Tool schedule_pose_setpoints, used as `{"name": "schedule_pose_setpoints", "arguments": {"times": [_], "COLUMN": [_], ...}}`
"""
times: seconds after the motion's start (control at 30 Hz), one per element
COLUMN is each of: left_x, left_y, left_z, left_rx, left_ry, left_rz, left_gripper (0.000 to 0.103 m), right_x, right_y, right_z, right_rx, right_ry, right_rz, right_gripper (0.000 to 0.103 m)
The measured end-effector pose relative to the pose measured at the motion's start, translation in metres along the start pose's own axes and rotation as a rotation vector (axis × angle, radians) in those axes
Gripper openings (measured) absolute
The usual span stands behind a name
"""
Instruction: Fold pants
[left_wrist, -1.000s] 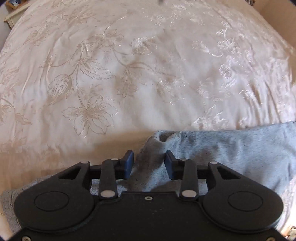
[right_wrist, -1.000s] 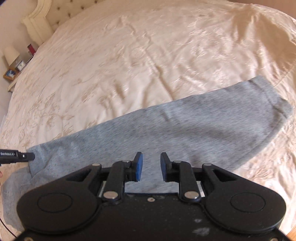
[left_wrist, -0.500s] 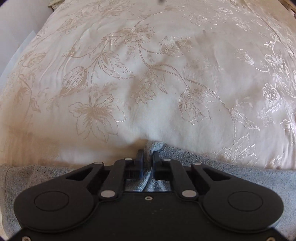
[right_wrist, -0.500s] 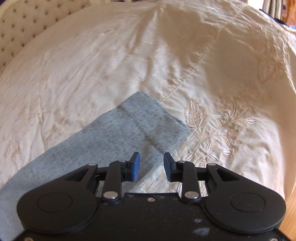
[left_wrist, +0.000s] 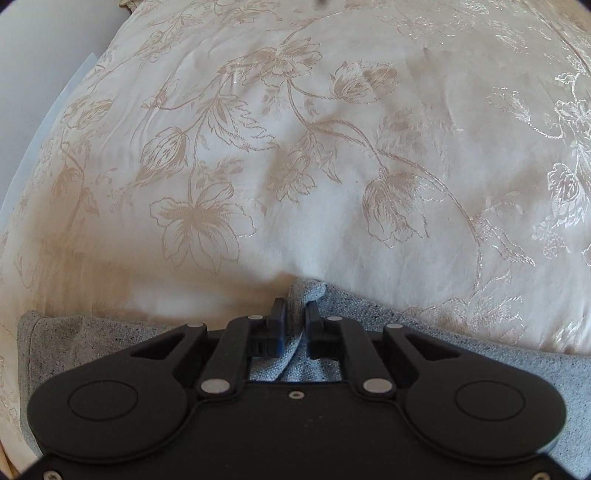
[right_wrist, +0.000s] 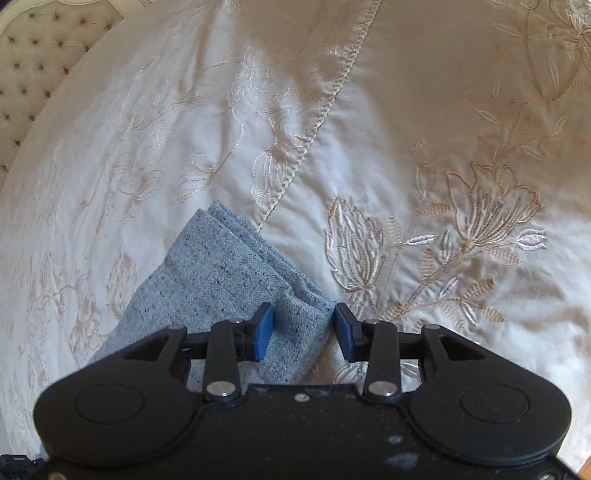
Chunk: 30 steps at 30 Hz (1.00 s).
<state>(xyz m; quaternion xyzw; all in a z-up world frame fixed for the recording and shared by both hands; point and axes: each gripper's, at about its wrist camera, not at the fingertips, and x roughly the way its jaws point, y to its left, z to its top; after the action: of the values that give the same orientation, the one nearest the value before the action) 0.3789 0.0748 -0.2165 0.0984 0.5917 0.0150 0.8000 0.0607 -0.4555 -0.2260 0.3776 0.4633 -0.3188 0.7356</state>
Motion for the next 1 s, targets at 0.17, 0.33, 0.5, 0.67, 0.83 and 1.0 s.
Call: {"name": "schedule_pose_setpoints", "arguments": {"times": [0.17,0.33,0.5,0.67,0.83,1.0], "left_x": [-0.008,-0.001,-0.001,0.0,0.0,-0.006], "left_y": [0.002,-0.004,-0.003,0.0,-0.002,0.003], "left_z": [-0.005,-0.007,-0.007,-0.006,-0.007,-0.005], "left_rx": [-0.013,0.004,0.006,-0.038,-0.016,-0.04], "left_ry": [-0.037,-0.023,-0.011,0.002,0.01,-0.019], "left_rz": [-0.018,0.012,0.013,0.009,0.013,-0.009], "left_gripper": [0.013,0.013,0.013,0.013,0.013,0.012], "right_x": [-0.022,-0.016,-0.03,0.02,0.055,0.042], "right_y": [0.014,0.029,0.04,0.057,0.07,0.092], "right_z": [-0.001,-0.007,0.026,0.058,0.061,0.05], "right_rx": [-0.139,-0.307,-0.359,-0.482,-0.594,-0.696], "right_ry": [-0.066,-0.066,-0.192,-0.039,0.039,-0.012], "right_rz": [-0.081,-0.104,0.035,0.057,0.03,-0.061], "right_gripper": [0.008,0.021,0.041,0.041,0.044,0.008]}}
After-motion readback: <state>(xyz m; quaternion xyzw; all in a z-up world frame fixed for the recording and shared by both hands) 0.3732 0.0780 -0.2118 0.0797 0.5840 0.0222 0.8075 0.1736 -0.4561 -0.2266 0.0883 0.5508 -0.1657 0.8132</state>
